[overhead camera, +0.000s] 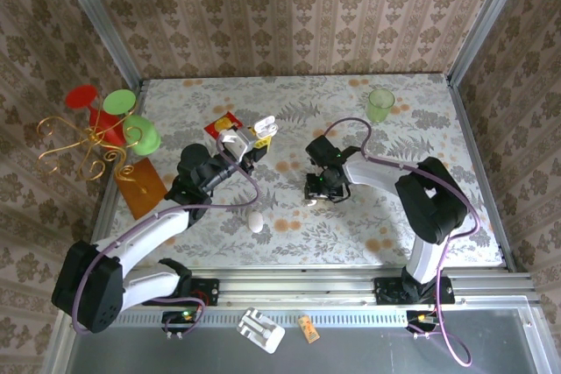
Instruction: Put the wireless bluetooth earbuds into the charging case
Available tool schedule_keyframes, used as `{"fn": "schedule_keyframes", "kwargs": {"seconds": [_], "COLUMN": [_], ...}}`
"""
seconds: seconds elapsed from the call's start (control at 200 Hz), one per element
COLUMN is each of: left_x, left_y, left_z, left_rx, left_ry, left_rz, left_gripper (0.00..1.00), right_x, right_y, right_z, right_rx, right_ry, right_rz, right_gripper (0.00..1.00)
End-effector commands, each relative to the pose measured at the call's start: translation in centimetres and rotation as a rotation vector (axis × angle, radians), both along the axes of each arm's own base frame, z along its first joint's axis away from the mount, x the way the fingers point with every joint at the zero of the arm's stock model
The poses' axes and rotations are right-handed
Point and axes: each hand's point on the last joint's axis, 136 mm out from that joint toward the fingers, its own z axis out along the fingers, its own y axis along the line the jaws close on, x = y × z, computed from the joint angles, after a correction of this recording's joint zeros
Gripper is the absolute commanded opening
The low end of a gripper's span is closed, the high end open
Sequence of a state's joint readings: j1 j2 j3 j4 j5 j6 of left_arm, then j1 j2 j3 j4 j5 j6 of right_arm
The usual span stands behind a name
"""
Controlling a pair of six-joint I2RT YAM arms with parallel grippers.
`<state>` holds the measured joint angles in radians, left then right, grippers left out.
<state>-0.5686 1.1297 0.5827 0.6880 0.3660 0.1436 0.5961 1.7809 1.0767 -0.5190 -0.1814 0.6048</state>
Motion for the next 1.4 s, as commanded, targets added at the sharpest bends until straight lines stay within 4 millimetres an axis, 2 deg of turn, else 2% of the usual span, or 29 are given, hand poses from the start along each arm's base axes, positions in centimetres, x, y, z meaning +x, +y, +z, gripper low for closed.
{"fn": "schedule_keyframes", "kwargs": {"seconds": [0.0,0.09,0.155,0.2,0.345,0.42,0.49,0.735,1.065,1.23,1.395], "left_x": [-0.1,0.0,-0.1,-0.2,-0.2,-0.2,-0.1,0.2,0.1,0.2,0.3], "left_y": [-0.4,-0.5,-0.6,-0.6,-0.5,-0.5,-0.6,-1.0,-0.9,-0.9,-0.8], "left_z": [1.4,1.4,1.4,1.4,1.5,1.3,1.2,0.8,0.3,-0.3,-0.6], "left_rx": [-0.023,-0.024,-0.024,-0.026,-0.021,-0.017,-0.018,-0.023,-0.025,-0.032,-0.03], "left_ry": [-0.041,-0.038,-0.035,-0.034,-0.037,-0.034,-0.033,-0.025,-0.006,0.007,0.008], "left_rz": [-0.016,-0.022,-0.027,-0.03,-0.025,-0.024,-0.026,-0.037,-0.036,-0.034,-0.026], "left_gripper": [0.0,0.0,0.0,0.0,0.0,0.0,0.0,0.0,0.0,0.0,0.0], "right_x": [-2.0,-1.9,-1.6,-1.4,-1.6,-2.2,-2.1,-3.2,-2.2,-1.3,-1.7], "right_y": [-2.1,-2.9,-3.2,-3.5,-3.7,-3.9,-3.2,-1.6,-0.6,0.2,-0.4], "right_z": [-0.3,-0.5,-0.1,0.4,1.8,1.8,1.9,0.4,-0.8,-0.2,0.2], "right_rx": [-0.076,-0.113,-0.128,-0.128,-0.068,-0.052,-0.009,-0.009,-0.053,-0.043,-0.085], "right_ry": [0.033,0.034,0.02,0.001,-0.048,-0.044,-0.053,0.007,0.033,0.019,0.03], "right_rz": [0.032,-0.009,-0.042,-0.079,-0.188,-0.243,-0.268,-0.241,-0.167,-0.133,-0.106], "right_gripper": [0.29,0.32,0.39,0.48,0.58,0.57,0.55,0.48,0.4,0.37,0.37]}}
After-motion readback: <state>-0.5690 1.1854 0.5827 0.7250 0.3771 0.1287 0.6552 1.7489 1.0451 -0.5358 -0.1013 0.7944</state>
